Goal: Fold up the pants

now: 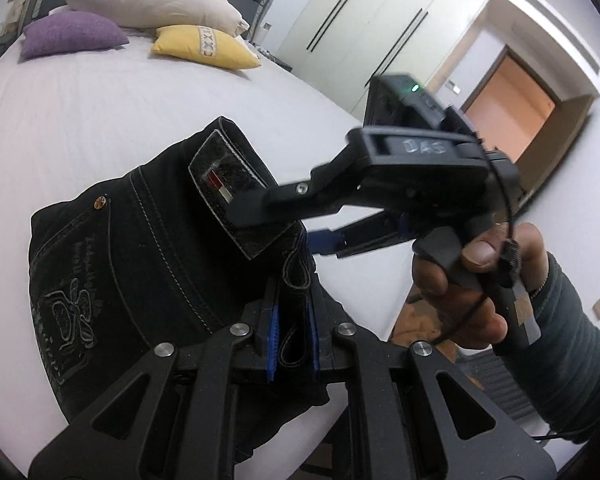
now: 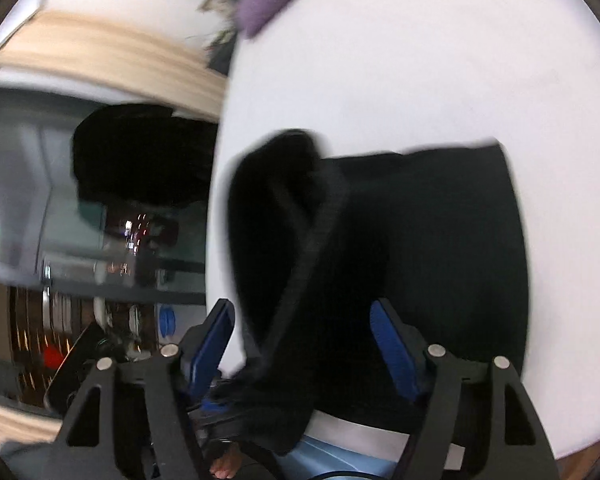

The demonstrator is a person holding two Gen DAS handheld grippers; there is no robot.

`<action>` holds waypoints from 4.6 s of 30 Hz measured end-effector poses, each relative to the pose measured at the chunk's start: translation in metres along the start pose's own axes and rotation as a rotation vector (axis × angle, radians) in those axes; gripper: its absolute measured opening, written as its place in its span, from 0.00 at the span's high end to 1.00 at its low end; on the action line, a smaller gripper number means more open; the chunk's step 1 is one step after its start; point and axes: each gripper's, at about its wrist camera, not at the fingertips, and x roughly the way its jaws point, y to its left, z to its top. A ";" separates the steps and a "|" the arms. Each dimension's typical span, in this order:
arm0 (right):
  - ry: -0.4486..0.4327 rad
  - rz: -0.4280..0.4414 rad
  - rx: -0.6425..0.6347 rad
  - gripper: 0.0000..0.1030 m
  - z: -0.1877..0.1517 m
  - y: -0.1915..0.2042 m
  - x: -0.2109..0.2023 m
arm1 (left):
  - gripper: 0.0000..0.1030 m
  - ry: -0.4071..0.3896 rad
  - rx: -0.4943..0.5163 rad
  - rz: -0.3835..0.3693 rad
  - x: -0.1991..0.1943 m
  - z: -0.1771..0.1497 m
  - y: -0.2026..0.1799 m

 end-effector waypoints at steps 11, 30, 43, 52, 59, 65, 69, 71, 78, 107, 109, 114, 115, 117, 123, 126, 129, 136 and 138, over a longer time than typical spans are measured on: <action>-0.013 0.054 -0.029 0.81 0.003 -0.029 -0.001 | 0.91 0.076 0.054 0.004 0.055 -0.011 -0.022; -0.082 0.175 0.133 0.76 -0.021 -0.119 -0.003 | 0.27 0.241 0.001 -0.137 0.143 -0.041 -0.055; -0.153 0.149 -0.017 0.58 -0.049 -0.058 -0.039 | 0.27 0.108 -0.148 -0.035 0.088 -0.042 0.023; -0.158 0.018 0.120 0.80 -0.079 -0.088 -0.045 | 0.27 0.156 -0.096 -0.005 0.107 -0.056 0.029; -0.173 0.188 0.166 0.66 -0.094 -0.064 -0.056 | 0.27 0.150 -0.099 -0.020 0.115 -0.058 0.021; -0.111 0.166 0.311 0.64 -0.096 -0.086 -0.024 | 0.27 0.149 -0.099 -0.022 0.103 -0.058 0.020; -0.136 0.196 0.373 0.64 -0.098 -0.098 -0.028 | 0.27 0.158 -0.102 -0.016 0.105 -0.059 0.022; -0.143 0.209 0.411 0.64 -0.098 -0.102 -0.026 | 0.27 0.156 -0.104 -0.015 0.104 -0.059 0.022; -0.221 0.194 0.387 0.87 -0.098 -0.098 -0.028 | 0.27 0.151 -0.118 -0.004 0.091 -0.055 0.027; -0.203 0.147 0.469 0.89 -0.139 -0.110 -0.033 | 0.27 0.176 0.014 0.063 0.114 -0.074 0.027; -0.175 0.028 0.451 0.69 -0.138 -0.103 -0.051 | 0.27 0.173 0.008 0.058 0.113 -0.073 0.027; -0.293 0.010 0.303 0.66 -0.114 -0.062 -0.098 | 0.27 0.156 -0.004 0.040 0.111 -0.079 0.028; -0.303 0.039 0.253 0.61 -0.103 -0.049 -0.098 | 0.27 0.156 -0.001 0.042 0.112 -0.079 0.027; -0.278 0.084 0.176 0.52 -0.086 -0.032 -0.084 | 0.27 0.156 0.002 0.039 0.111 -0.079 0.026; -0.106 0.017 0.224 0.82 -0.072 -0.079 -0.012 | 0.27 0.147 -0.001 0.030 0.100 -0.082 0.027; -0.137 0.061 0.288 0.91 -0.078 -0.097 -0.030 | 0.27 0.102 -0.038 0.032 0.080 -0.070 0.027; -0.224 0.098 0.189 0.34 -0.061 -0.073 -0.052 | 0.27 0.032 -0.054 0.027 0.071 -0.045 0.034; -0.196 0.180 0.105 0.31 -0.002 -0.058 -0.007 | 0.27 0.090 -0.133 0.047 0.117 -0.029 0.080; -0.163 0.135 0.145 0.47 0.002 -0.076 0.008 | 0.27 0.073 -0.127 0.022 0.119 -0.035 0.084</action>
